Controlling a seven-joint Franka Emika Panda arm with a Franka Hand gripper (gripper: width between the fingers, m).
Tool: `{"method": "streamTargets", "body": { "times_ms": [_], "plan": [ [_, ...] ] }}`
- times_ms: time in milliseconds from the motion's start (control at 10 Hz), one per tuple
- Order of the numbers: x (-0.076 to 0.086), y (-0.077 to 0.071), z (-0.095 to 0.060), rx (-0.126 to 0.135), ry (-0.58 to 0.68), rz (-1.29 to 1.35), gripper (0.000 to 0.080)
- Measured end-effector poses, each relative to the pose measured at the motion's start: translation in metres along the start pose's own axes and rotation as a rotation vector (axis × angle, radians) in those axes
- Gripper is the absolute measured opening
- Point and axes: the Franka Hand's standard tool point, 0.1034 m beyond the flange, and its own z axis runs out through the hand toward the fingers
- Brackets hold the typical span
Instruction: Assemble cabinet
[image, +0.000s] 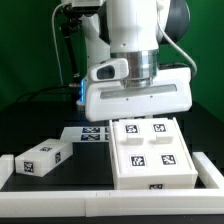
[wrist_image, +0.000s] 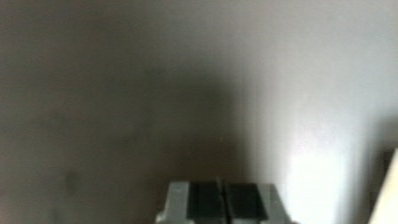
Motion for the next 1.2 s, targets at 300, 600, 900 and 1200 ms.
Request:
{"method": "streamTargets", "body": {
  "times_ms": [300, 600, 900, 1200],
  "plan": [
    [0.013, 0.001, -0.029, -0.005, -0.029, -0.009, 0.0002],
    [0.018, 0.0, -0.033, -0.004, -0.033, -0.01, 0.0002],
    [0.022, 0.003, -0.041, -0.003, -0.057, -0.02, 0.0002],
    [0.035, 0.012, -0.061, 0.002, -0.103, -0.039, 0.0002]
  ]
}}
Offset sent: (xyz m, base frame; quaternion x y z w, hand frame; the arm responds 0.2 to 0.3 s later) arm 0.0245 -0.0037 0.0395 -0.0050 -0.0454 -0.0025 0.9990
